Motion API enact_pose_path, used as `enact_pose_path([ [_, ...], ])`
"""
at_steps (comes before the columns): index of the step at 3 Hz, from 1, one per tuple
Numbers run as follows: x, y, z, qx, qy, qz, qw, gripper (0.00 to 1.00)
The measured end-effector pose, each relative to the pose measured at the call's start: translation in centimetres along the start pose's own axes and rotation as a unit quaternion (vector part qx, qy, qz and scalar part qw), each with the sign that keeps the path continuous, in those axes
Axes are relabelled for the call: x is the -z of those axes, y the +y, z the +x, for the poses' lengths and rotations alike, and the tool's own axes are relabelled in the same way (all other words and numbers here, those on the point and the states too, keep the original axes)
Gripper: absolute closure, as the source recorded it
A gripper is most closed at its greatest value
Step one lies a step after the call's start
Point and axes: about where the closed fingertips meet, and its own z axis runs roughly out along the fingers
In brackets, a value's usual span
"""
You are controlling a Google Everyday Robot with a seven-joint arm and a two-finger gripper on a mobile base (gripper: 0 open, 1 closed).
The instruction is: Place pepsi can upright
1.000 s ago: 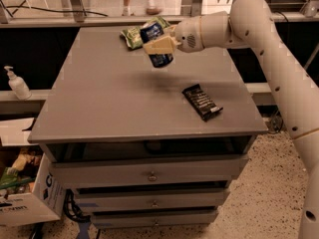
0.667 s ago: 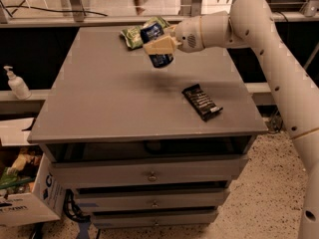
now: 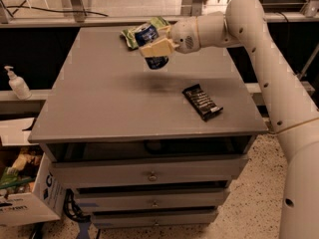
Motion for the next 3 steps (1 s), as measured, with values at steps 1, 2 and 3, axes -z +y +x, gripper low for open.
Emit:
enact_pose_path([
  [1, 1.4, 0.1, -0.6, 0.022, 0.01, 0.019, 0.9995, 1.0],
  [2, 2.7, 0.5, -1.2, 0.028, 0.027, 0.024, 0.9989, 1.0],
  [3, 4.0, 0.7, -2.0, 0.031, 0.032, 0.02, 0.9988, 1.0],
])
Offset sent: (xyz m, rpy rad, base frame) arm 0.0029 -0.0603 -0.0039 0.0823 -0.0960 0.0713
